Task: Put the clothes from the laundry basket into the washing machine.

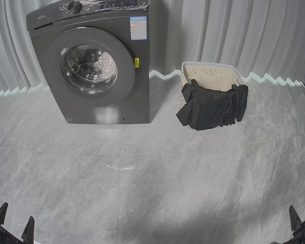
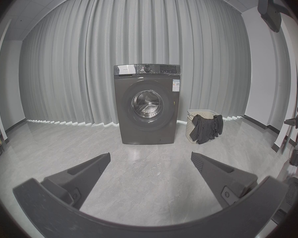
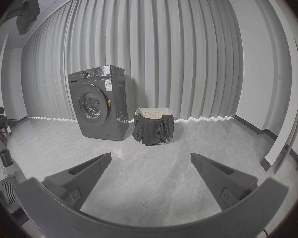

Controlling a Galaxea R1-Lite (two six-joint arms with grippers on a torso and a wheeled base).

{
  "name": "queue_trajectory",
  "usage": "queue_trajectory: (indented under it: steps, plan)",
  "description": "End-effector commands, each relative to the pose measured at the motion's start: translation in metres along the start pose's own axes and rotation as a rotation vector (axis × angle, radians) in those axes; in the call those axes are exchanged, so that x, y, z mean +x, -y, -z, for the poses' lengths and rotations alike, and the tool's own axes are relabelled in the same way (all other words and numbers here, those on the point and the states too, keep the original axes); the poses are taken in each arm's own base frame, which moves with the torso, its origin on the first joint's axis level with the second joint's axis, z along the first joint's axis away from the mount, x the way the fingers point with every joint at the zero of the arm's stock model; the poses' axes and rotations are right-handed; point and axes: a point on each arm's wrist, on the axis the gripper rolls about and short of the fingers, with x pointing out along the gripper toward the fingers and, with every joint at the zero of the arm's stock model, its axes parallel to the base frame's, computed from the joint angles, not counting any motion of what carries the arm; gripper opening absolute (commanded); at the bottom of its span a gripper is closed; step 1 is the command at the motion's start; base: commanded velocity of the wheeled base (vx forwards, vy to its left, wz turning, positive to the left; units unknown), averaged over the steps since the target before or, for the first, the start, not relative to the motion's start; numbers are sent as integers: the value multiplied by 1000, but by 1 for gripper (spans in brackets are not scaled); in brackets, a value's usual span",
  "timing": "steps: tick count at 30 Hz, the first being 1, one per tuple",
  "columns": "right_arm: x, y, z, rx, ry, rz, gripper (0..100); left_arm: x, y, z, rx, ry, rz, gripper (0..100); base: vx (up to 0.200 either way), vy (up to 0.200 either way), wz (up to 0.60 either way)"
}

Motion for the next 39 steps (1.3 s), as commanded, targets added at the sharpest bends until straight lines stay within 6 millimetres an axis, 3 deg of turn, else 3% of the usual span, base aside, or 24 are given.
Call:
queue_trajectory:
  steps: [1, 19, 39]
  plan:
    - [0, 0, 4, 0, 5, -1, 100, 0, 0, 5, 0, 1, 0, 100, 0, 0, 0]
    - [0, 0, 4, 0, 5, -3, 100, 0, 0, 5, -8, 1, -2, 100, 0, 0, 0]
    - [0, 0, 4, -2, 5, -3, 100, 0, 0, 5, -38, 2, -6, 100, 200, 0, 0]
